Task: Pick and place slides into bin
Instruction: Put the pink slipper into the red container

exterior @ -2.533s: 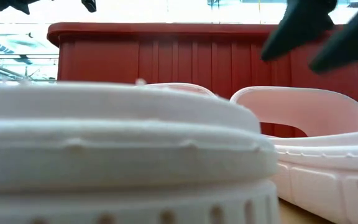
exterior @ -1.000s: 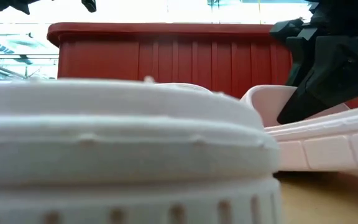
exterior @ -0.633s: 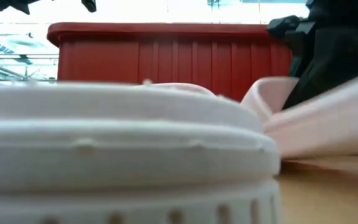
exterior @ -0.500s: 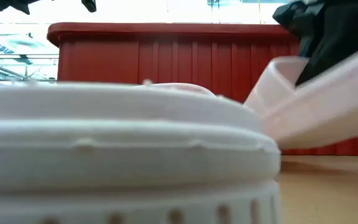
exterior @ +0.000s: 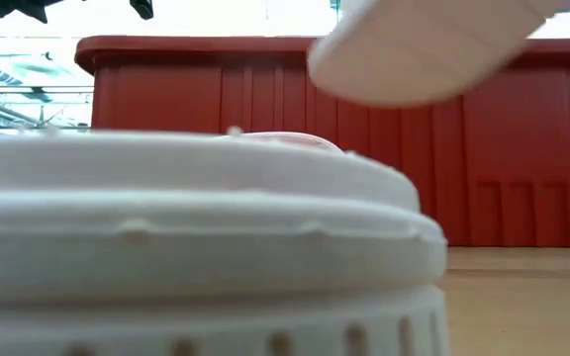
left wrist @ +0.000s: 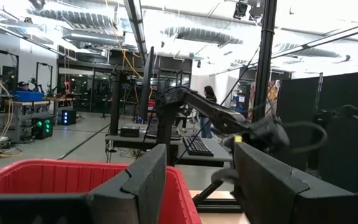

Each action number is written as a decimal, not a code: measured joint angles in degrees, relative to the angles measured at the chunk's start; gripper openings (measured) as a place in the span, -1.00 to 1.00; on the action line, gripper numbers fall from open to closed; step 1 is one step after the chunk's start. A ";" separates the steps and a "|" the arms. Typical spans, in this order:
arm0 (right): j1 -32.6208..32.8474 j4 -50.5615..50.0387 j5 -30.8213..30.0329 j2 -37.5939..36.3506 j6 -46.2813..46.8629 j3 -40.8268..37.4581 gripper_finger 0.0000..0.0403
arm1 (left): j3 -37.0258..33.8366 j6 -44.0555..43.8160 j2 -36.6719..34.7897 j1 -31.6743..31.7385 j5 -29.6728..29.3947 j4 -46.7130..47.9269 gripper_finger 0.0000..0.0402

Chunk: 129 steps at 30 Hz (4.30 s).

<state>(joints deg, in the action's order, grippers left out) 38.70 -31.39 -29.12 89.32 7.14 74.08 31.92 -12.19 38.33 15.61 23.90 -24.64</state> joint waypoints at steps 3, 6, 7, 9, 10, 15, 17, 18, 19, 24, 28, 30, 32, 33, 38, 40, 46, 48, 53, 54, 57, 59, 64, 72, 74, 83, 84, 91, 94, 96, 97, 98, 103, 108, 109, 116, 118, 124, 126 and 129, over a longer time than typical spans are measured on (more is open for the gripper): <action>-1.21 4.61 2.83 -2.21 -5.87 0.00 -0.97 | 0.00 -0.02 0.00 0.00 0.00 0.00 -0.01; -2.64 8.63 5.95 -3.77 -10.87 0.00 -0.97 | 0.00 -0.02 -0.01 0.01 0.00 -0.03 -0.01; -3.06 10.19 7.18 -4.10 -12.45 0.00 -0.97 | 0.00 -0.02 0.00 0.01 0.01 -0.03 -0.01; -3.94 12.01 8.86 -4.67 -15.77 0.00 -0.97 | 0.00 -0.02 -0.01 0.01 0.00 -0.05 -0.01; -4.44 12.83 9.48 -4.85 -17.45 0.00 -0.97 | 0.00 -0.02 -0.01 0.01 0.00 -0.07 -0.01; -6.84 16.91 9.90 -5.20 -24.29 0.00 -0.98 | 0.00 0.00 -0.01 0.01 0.00 -0.14 -0.01; -7.82 18.75 9.94 -5.20 -26.58 0.00 -0.98 | 0.00 -0.01 -0.01 -0.01 0.00 -0.26 -0.01; -8.34 19.32 9.92 -5.20 -27.96 0.00 -0.98 | 0.00 -0.01 -0.01 0.00 0.00 -0.50 -0.01; -8.76 20.26 9.86 -5.20 -29.26 0.00 -0.98 | 0.00 -0.01 0.00 0.01 0.00 -0.66 -0.01; -10.94 25.76 9.85 -5.40 -36.58 0.00 -0.98 | 0.00 -0.02 -0.01 0.01 0.00 -0.91 -0.01; -12.94 28.07 9.73 -6.79 -40.53 0.00 -0.98 | 0.00 0.00 -0.01 0.01 0.00 -1.03 -0.01; -14.06 28.18 9.61 -8.18 -41.44 0.00 -0.98 | 0.00 -0.02 0.01 0.01 0.00 -1.52 -0.01; -15.40 28.32 9.59 -9.49 -42.29 0.00 -0.98 | 0.00 0.01 -0.01 0.01 0.00 -2.09 -0.01; -15.97 28.29 9.59 -10.21 -42.84 0.00 -0.98 | 0.00 0.14 -0.01 0.00 0.00 -2.15 -0.01; -19.12 28.28 9.59 -14.30 -45.73 0.00 -0.98 | 0.00 1.57 -0.01 0.01 0.00 -2.17 -0.01; -20.48 28.13 9.57 -15.95 -46.63 0.00 -0.98 | 0.00 2.04 -0.01 -0.01 -0.02 -2.15 -0.01; -25.59 28.06 9.54 -20.22 -49.17 0.02 -0.98 | 0.00 4.70 -0.01 0.01 -1.74 -2.13 -0.01; -27.66 27.60 9.55 -21.23 -49.83 0.02 -0.98 | 0.00 5.86 0.00 0.01 -4.24 -1.90 -0.01; -34.45 25.08 9.72 -22.71 -50.26 0.05 -0.98 | -0.01 9.56 0.01 0.40 -11.03 0.49 -0.01; -35.95 24.72 9.76 -22.75 -50.27 0.07 -0.98 | 0.00 10.15 0.01 0.73 -12.17 0.72 -0.01; -40.52 23.58 9.94 -22.71 -50.53 0.07 -0.98 | 0.00 11.04 0.01 2.09 -14.09 1.06 -0.01; -43.73 23.19 11.25 -22.70 -50.95 -0.24 -0.98 | 0.00 11.04 0.01 3.38 -14.12 0.87 -0.01; -51.22 24.74 15.87 -22.65 -48.98 -2.72 -0.98 | 0.00 11.69 -0.01 7.01 -14.21 0.45 -0.01; -59.60 28.91 15.75 -22.58 -47.72 -11.57 -0.98 | 0.00 11.89 -0.01 11.80 -14.01 0.41 -0.01; -61.15 31.72 15.69 -22.64 -46.86 -14.63 -0.98 | 0.00 12.07 0.00 12.99 -13.93 0.17 -0.01; -64.26 41.36 11.11 -21.01 -45.38 -25.32 -0.98 | 0.00 12.26 0.01 17.90 -13.92 -1.19 -0.01; -64.46 41.03 9.37 -19.99 -45.42 -25.50 -0.98 | 0.00 12.25 0.01 18.35 -13.92 -1.19 -0.01; -64.54 41.06 7.86 -11.28 -45.11 -24.49 -0.98 | 0.00 11.81 0.39 20.53 -13.82 -1.40 -0.01; -64.59 40.34 6.35 -8.84 -44.25 -24.20 -0.98 | 0.00 11.65 1.27 20.75 -13.62 -1.61 -0.01; -64.66 39.62 6.16 -7.82 -43.18 -24.18 -0.98 | 0.00 11.50 2.39 20.75 -13.55 -2.60 -0.01; -64.64 38.81 6.02 -7.49 -42.51 -24.13 -0.98 | 0.00 11.46 2.79 20.75 -13.44 -2.70 -0.01; -64.61 37.70 5.64 -7.18 -42.02 -24.13 -0.98 | 0.00 11.44 3.25 20.75 -13.44 -2.82 -0.01; -64.63 33.38 3.57 -5.50 -41.52 -24.13 -0.98 | 0.00 10.91 5.61 20.75 -13.39 -5.35 -0.01; -64.59 31.51 3.65 -3.59 -40.89 -24.11 -0.98 | 0.00 10.16 6.02 20.75 -13.34 -6.03 -0.01; -64.59 31.51 3.67 -3.19 -40.85 -24.11 -0.98 | 0.00 10.16 6.02 20.75 -13.33 -6.04 -0.01; -64.93 29.60 3.85 -0.99 -40.82 -24.13 -0.98 | 0.00 10.02 5.87 20.75 -13.31 -6.13 -0.01; -64.97 30.29 4.09 -0.45 -40.66 -24.11 -0.98 | 0.00 9.94 5.87 20.75 -13.30 -6.14 -0.01; -65.68 30.22 5.39 -0.28 -39.65 -24.13 -0.98 | 0.00 9.31 5.87 20.73 -12.10 -6.82 -0.01; -66.18 30.24 5.60 -0.22 -39.10 -24.13 -0.98 | 0.00 9.11 5.87 20.72 -11.45 -7.05 -0.01; -67.40 31.23 8.40 0.92 -38.72 -24.11 -0.98 | 0.00 9.11 5.87 20.71 -11.41 -7.16 -0.01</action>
<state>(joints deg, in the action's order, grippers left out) -28.71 -0.16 -20.72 90.24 -31.58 49.98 31.92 -3.08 44.21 36.32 12.49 -31.79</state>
